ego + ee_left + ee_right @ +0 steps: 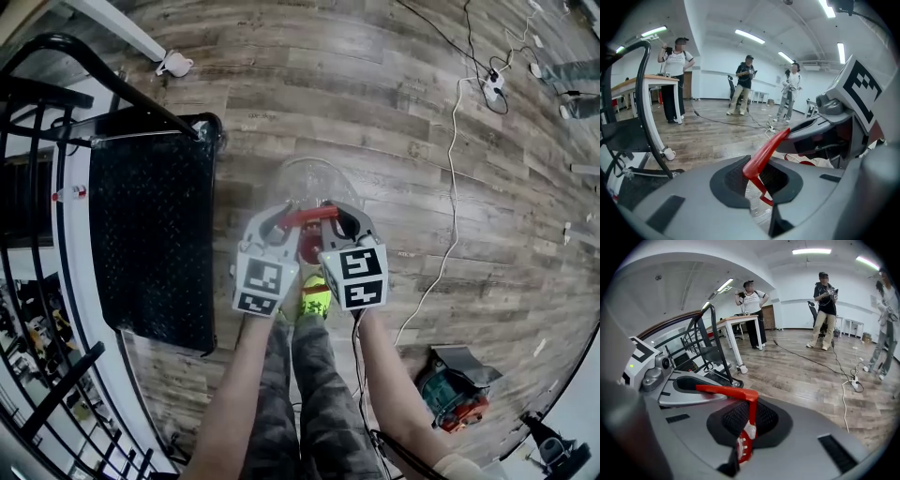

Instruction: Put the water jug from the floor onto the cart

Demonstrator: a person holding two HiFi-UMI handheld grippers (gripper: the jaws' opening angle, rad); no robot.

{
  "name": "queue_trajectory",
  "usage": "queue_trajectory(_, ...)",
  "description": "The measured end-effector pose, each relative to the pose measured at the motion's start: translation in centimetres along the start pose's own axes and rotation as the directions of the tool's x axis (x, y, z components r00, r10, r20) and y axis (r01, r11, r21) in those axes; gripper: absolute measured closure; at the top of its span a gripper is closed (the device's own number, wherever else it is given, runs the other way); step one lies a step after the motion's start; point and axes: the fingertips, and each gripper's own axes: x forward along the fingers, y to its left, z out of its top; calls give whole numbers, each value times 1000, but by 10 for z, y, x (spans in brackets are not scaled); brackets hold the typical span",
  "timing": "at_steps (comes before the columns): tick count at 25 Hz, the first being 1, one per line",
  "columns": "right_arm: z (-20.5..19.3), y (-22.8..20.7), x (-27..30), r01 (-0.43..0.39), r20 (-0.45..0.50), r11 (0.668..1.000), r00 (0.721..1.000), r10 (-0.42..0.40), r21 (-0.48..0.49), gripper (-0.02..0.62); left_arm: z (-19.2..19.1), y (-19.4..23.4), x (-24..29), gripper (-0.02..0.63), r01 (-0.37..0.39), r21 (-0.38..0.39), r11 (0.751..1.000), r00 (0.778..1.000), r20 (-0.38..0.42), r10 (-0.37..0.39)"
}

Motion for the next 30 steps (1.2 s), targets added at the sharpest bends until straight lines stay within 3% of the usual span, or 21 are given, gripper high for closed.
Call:
queue_trajectory(9,52,-5,-49,0,68,1000,998,0,-3,577,69,-14,-28,548,-28,64,998,998,66,24)
queue_trajectory(16,101,14,-98,-29,138,999,990,32,-20,577,122,-23,-76,549,-83,119,989,992,109,70)
queue_trajectory(30,151,69,-218,-100,145,993,984,107,-55,577,187,-74,-192,549,-138,93,986,985,120,127)
